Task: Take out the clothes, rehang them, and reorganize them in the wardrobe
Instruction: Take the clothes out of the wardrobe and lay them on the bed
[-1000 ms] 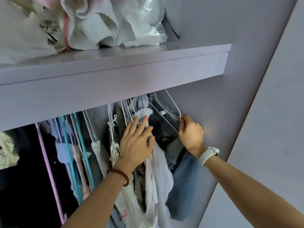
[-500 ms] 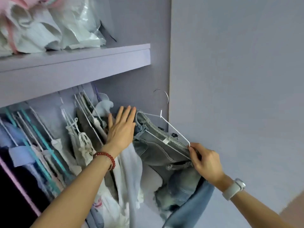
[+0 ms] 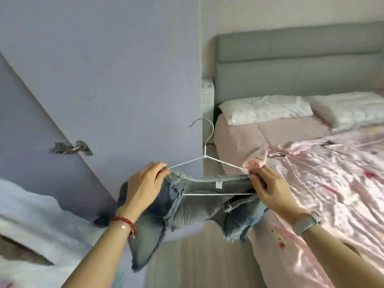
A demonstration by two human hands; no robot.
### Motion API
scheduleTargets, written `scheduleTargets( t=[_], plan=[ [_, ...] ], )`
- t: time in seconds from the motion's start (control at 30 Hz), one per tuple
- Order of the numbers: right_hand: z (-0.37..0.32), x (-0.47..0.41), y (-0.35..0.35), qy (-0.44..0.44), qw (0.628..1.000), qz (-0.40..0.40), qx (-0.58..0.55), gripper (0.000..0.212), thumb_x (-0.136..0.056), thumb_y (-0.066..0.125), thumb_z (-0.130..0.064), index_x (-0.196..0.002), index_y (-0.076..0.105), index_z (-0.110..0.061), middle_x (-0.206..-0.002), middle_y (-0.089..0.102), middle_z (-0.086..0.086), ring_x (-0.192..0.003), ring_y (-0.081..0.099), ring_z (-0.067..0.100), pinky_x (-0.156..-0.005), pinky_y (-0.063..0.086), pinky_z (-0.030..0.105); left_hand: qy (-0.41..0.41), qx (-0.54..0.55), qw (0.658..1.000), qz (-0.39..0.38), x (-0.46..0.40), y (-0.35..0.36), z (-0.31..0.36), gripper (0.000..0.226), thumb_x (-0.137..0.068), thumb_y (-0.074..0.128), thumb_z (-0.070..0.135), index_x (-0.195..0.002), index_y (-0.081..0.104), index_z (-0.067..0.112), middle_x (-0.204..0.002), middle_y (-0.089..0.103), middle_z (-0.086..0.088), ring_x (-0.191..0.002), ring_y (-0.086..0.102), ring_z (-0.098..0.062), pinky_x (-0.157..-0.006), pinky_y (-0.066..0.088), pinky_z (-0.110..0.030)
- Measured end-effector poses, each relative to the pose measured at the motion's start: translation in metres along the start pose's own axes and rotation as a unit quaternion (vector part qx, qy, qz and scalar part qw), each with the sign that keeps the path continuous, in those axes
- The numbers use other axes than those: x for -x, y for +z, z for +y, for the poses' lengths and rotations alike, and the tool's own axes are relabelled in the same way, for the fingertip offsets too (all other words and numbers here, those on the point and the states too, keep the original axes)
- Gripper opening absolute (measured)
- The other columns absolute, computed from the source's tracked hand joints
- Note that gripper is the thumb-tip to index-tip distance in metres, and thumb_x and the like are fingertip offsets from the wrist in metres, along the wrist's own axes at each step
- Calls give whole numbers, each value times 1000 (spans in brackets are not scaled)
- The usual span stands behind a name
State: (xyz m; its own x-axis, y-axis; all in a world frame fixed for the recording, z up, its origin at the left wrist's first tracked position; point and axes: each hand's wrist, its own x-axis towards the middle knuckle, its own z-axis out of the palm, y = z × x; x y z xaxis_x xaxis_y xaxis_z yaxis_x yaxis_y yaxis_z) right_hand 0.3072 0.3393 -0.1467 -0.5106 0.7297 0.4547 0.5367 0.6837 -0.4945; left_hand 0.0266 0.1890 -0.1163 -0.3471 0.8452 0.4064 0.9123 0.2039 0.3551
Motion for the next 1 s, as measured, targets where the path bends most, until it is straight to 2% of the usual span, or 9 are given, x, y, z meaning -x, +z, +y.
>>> scheduleTargets(
  t=[0.13, 0.27, 0.37, 0.43, 0.5, 0.63, 0.77, 0.87, 1.0],
  plan=[
    [46, 83, -49, 105, 994, 3, -10, 31, -86, 39, -26, -98, 63, -11, -91, 62, 4, -81, 60, 24, -71, 49, 34, 29, 47, 996, -66, 2, 60, 63, 18, -89, 58, 26, -100, 67, 14, -85, 70, 1, -55, 53, -18, -50, 40, -23],
    [79, 161, -102, 160, 986, -20, 29, 23, -84, 44, -14, -89, 67, -8, -85, 65, 2, -74, 62, 22, -69, 43, 18, 53, 83, 976, -193, 1, 126, 125, 19, -90, 55, 35, -101, 67, 25, -87, 70, 5, -70, 56, -15, -57, 39, -23],
    [102, 219, -139, 251, 967, -17, 36, 20, -84, 52, 1, -91, 69, -6, -89, 68, 7, -80, 64, 25, -71, 47, 24, 98, 152, 939, -294, 5, 174, 185, 18, -88, 59, 30, -101, 69, 22, -93, 70, 5, -84, 62, -17, -70, 48, -29],
    [114, 266, -167, 322, 946, 1, 44, 21, -85, 53, 4, -94, 69, -7, -93, 68, 5, -85, 63, 21, -75, 42, 17, 139, 179, 909, -350, 15, 202, 236, 19, -88, 61, 28, -102, 70, 20, -99, 69, 7, -93, 62, -17, -80, 49, -31],
    [119, 314, -193, 395, 916, 35, 63, 22, -87, 52, 2, -97, 68, -7, -97, 69, 4, -89, 61, 19, -78, 41, 17, 189, 194, 879, -392, 31, 222, 291, 20, -88, 60, 30, -103, 71, 22, -101, 67, 12, -95, 60, -13, -79, 48, -27],
    [111, 391, -232, 505, 832, 190, 128, 18, -84, 55, 4, -96, 67, -3, -94, 68, 11, -90, 62, 30, -82, 50, 42, 290, 210, 827, -433, 69, 245, 399, 22, -89, 58, 36, -104, 70, 26, -107, 69, 5, -101, 61, -19, -84, 48, -34],
    [100, 447, -273, 532, 735, 314, 278, 16, -80, 59, 5, -90, 66, -4, -87, 69, 12, -80, 64, 30, -75, 46, 31, 365, 241, 779, -450, 111, 251, 496, 24, -89, 57, 37, -107, 69, 27, -110, 68, 7, -104, 59, -17, -80, 46, -29],
    [104, 479, -308, 567, 647, 365, 356, 17, -84, 52, -2, -93, 66, -6, -90, 68, 12, -85, 62, 32, -80, 35, 36, 385, 279, 744, -469, 144, 253, 560, 23, -89, 58, 35, -105, 70, 23, -106, 69, 3, -100, 60, -19, -77, 46, -31],
    [137, 506, -350, 588, 616, 378, 363, 21, -88, 49, -4, -101, 65, -7, -99, 66, 12, -97, 58, 31, -83, 29, 36, 382, 297, 748, -455, 172, 271, 628, 23, -90, 57, 32, -106, 70, 21, -109, 69, -1, -102, 60, -23, -80, 48, -33]
  ],
)
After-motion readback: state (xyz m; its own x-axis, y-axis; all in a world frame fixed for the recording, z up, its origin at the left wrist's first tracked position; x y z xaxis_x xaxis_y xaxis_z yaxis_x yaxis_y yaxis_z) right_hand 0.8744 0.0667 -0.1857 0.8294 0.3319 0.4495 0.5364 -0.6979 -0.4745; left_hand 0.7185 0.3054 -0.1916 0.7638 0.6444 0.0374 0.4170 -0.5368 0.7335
